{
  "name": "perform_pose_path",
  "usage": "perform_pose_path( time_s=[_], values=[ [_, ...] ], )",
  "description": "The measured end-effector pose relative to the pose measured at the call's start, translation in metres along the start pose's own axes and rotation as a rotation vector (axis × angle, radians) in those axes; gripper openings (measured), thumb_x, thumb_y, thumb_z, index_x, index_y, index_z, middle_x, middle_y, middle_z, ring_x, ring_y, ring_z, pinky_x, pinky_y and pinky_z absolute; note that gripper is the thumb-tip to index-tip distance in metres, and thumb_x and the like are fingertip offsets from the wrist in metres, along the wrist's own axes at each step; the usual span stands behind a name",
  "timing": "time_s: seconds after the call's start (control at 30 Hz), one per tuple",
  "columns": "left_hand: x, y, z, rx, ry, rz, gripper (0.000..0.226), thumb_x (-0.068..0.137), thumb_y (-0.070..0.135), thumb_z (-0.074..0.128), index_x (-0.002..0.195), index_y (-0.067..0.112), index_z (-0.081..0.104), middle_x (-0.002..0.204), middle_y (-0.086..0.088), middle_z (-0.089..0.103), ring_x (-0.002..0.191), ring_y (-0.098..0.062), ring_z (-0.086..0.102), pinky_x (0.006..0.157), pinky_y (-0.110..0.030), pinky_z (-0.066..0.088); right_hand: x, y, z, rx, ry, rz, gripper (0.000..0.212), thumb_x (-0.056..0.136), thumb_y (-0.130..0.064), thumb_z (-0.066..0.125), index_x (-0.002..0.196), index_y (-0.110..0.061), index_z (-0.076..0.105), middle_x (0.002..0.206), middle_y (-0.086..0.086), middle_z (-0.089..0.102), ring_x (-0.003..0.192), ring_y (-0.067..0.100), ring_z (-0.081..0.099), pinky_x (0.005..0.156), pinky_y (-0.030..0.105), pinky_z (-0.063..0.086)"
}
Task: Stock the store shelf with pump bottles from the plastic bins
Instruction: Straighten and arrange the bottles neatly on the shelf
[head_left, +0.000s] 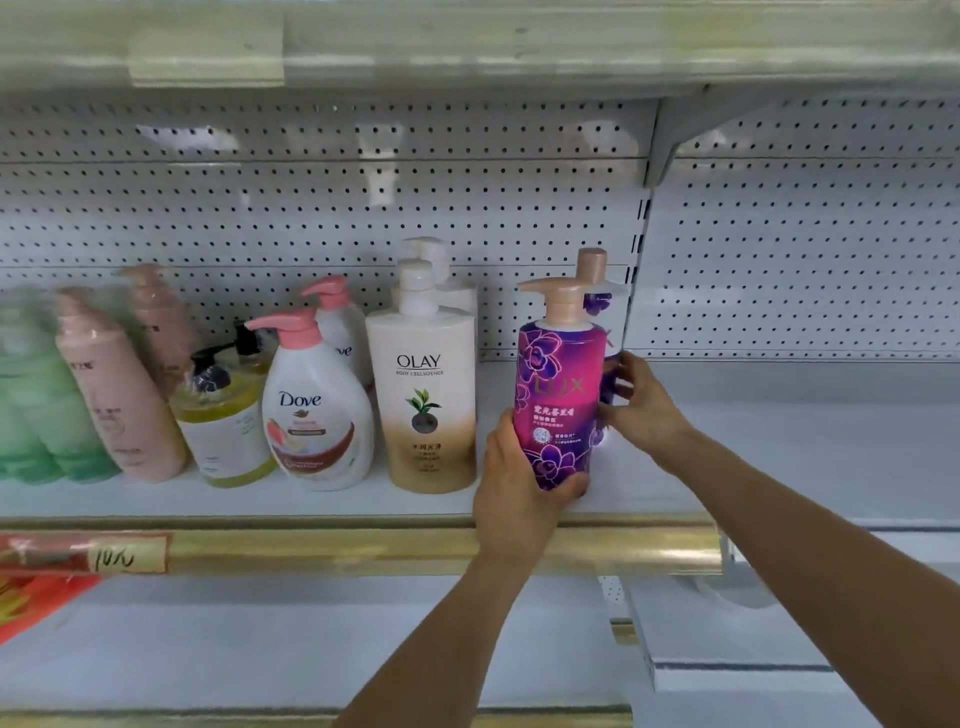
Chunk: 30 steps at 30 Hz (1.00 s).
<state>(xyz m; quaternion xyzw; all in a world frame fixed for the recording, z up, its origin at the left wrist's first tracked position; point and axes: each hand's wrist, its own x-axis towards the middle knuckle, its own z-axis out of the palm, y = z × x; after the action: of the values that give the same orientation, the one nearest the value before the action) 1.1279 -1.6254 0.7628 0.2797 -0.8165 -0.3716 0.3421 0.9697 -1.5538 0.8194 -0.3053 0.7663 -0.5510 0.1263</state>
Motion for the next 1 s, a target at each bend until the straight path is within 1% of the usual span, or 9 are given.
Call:
perform_pose_path(
  time_s=[0.07, 0.1, 0.2, 0.3, 0.47, 0.63, 0.77, 0.87, 1.0],
  values=[
    [0.001, -0.001, -0.001, -0.007, -0.002, -0.001, 0.103, 0.065, 0.051, 0.083, 0.146, 0.025, 0.024, 0.135, 0.006, 0.045, 0.119, -0.011, 0.051, 0.084, -0.032, 0.054, 0.013, 0.003, 0.002, 0.014, -0.039, -0.027, 0.043, 0.074, -0.005, 0.079, 0.104, -0.02, 0.052, 0.099, -0.002, 0.06, 0.09, 0.016, 0.059, 0.066, 0.023, 0.05],
    [0.001, -0.001, -0.001, -0.012, -0.005, -0.004, 0.103, 0.066, 0.05, 0.083, 0.146, 0.026, 0.023, 0.135, 0.006, 0.045, 0.12, -0.011, 0.05, 0.087, -0.033, 0.054, 0.017, 0.005, 0.002, 0.025, -0.047, -0.037, 0.041, 0.072, -0.004, 0.079, 0.097, -0.021, 0.052, 0.094, -0.001, 0.062, 0.083, 0.015, 0.061, 0.06, 0.02, 0.048],
    [0.002, -0.001, -0.002, -0.04, -0.004, -0.018, 0.101, 0.069, 0.046, 0.083, 0.147, 0.027, 0.021, 0.136, 0.006, 0.045, 0.122, -0.012, 0.051, 0.092, -0.034, 0.054, 0.025, 0.012, -0.002, 0.077, -0.086, -0.048, 0.047, 0.072, -0.007, 0.081, 0.11, -0.014, 0.053, 0.103, 0.002, 0.065, 0.088, 0.009, 0.061, 0.065, 0.018, 0.047],
    [0.004, -0.001, -0.003, -0.057, -0.008, -0.018, 0.1, 0.072, 0.044, 0.082, 0.148, 0.027, 0.02, 0.136, 0.005, 0.045, 0.121, -0.013, 0.053, 0.088, -0.026, 0.051, 0.022, 0.016, -0.012, 0.1, -0.121, -0.071, 0.059, 0.071, -0.009, 0.083, 0.122, -0.012, 0.052, 0.109, 0.001, 0.065, 0.095, 0.009, 0.061, 0.07, 0.017, 0.048],
    [0.006, -0.004, -0.002, -0.044, -0.016, -0.023, 0.1, 0.073, 0.044, 0.081, 0.148, 0.027, 0.018, 0.137, 0.003, 0.046, 0.118, -0.014, 0.056, 0.086, -0.026, 0.05, 0.0, 0.024, -0.053, 0.119, -0.263, -0.093, 0.065, 0.066, -0.017, 0.083, 0.124, -0.016, 0.054, 0.111, -0.003, 0.069, 0.099, 0.008, 0.066, 0.071, 0.017, 0.054],
    [0.005, -0.005, -0.003, -0.01, -0.01, -0.002, 0.1, 0.072, 0.049, 0.079, 0.148, 0.025, 0.019, 0.136, 0.001, 0.048, 0.116, -0.015, 0.057, 0.084, -0.027, 0.051, -0.021, 0.029, -0.083, 0.111, -0.35, -0.099, 0.066, 0.064, -0.025, 0.082, 0.124, -0.023, 0.055, 0.112, -0.008, 0.07, 0.103, 0.006, 0.065, 0.074, 0.016, 0.055],
    [0.007, -0.004, -0.003, -0.001, -0.018, -0.012, 0.099, 0.072, 0.049, 0.08, 0.147, 0.022, 0.02, 0.135, 0.0, 0.049, 0.115, -0.017, 0.058, 0.084, -0.029, 0.051, -0.032, 0.035, -0.075, 0.184, -0.255, -0.085, 0.073, 0.06, -0.028, 0.084, 0.126, -0.022, 0.052, 0.115, -0.005, 0.068, 0.104, 0.01, 0.065, 0.073, 0.021, 0.056],
    [0.009, -0.003, 0.001, -0.008, -0.005, -0.045, 0.099, 0.072, 0.047, 0.08, 0.147, 0.024, 0.021, 0.134, 0.001, 0.048, 0.116, -0.017, 0.057, 0.084, -0.031, 0.053, -0.044, 0.045, -0.052, 0.248, -0.113, -0.04, 0.086, 0.054, -0.031, 0.089, 0.127, -0.022, 0.044, 0.113, -0.005, 0.063, 0.095, 0.01, 0.067, 0.064, 0.025, 0.058],
    [0.009, -0.003, 0.003, -0.018, 0.015, -0.064, 0.097, 0.072, 0.045, 0.081, 0.146, 0.027, 0.021, 0.133, 0.005, 0.049, 0.115, -0.012, 0.056, 0.081, -0.027, 0.049, -0.051, 0.055, -0.029, 0.134, 0.015, -0.054, 0.089, 0.055, -0.033, 0.091, 0.124, -0.028, 0.036, 0.109, -0.017, 0.056, 0.097, 0.0, 0.058, 0.065, 0.013, 0.05]
  ],
)
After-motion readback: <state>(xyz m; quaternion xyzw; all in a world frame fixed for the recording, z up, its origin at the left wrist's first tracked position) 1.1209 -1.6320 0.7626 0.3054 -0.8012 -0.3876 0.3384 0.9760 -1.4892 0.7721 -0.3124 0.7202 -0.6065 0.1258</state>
